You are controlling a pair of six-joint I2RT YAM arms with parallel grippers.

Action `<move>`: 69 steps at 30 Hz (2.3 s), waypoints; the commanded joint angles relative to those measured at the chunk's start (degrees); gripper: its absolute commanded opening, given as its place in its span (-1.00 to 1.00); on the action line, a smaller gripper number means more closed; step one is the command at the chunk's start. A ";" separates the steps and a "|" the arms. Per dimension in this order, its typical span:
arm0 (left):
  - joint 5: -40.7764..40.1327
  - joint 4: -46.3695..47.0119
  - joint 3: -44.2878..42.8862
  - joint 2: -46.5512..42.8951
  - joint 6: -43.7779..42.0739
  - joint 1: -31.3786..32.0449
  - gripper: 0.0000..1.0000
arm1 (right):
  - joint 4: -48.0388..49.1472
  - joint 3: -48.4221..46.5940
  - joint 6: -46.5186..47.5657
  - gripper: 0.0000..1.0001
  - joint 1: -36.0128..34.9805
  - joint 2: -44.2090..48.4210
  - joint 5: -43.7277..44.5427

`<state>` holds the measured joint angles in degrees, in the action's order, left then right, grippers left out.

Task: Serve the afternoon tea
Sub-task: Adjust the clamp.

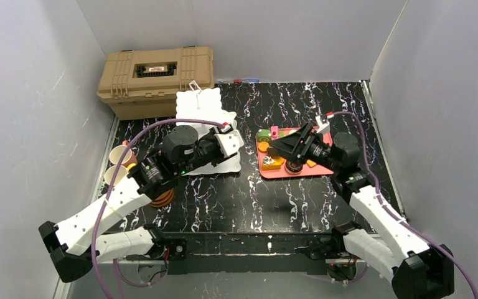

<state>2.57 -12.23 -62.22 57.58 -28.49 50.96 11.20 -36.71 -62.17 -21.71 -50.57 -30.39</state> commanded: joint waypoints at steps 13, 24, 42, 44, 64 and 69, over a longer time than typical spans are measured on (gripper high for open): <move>10.44 9.95 -16.32 5.91 4.69 -0.05 -1.00 | 64.14 6.92 -29.01 0.97 -17.14 -15.82 24.98; 9.43 9.20 -18.03 5.02 6.41 -0.01 -1.00 | 83.69 1.78 -32.35 0.97 -19.88 -28.32 29.03; 9.04 8.60 -17.73 3.83 5.85 -0.04 -1.00 | 87.36 -12.25 -37.39 0.94 -22.73 -39.73 26.62; 9.07 8.49 -17.06 3.25 4.54 0.00 -1.00 | 87.90 -11.73 -38.12 0.85 -22.84 -39.22 26.01; 8.28 -3.09 -15.26 0.54 -0.19 -0.09 0.21 | 53.19 -13.03 -13.29 0.01 -19.04 -20.88 15.69; 7.54 -7.33 -16.15 2.14 -0.96 -0.16 0.58 | 38.89 -16.76 -1.41 0.01 -19.41 -16.66 16.05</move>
<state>11.40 -14.90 -76.86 59.29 -28.80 50.96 61.67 -48.66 -76.84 -40.75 -70.83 -12.93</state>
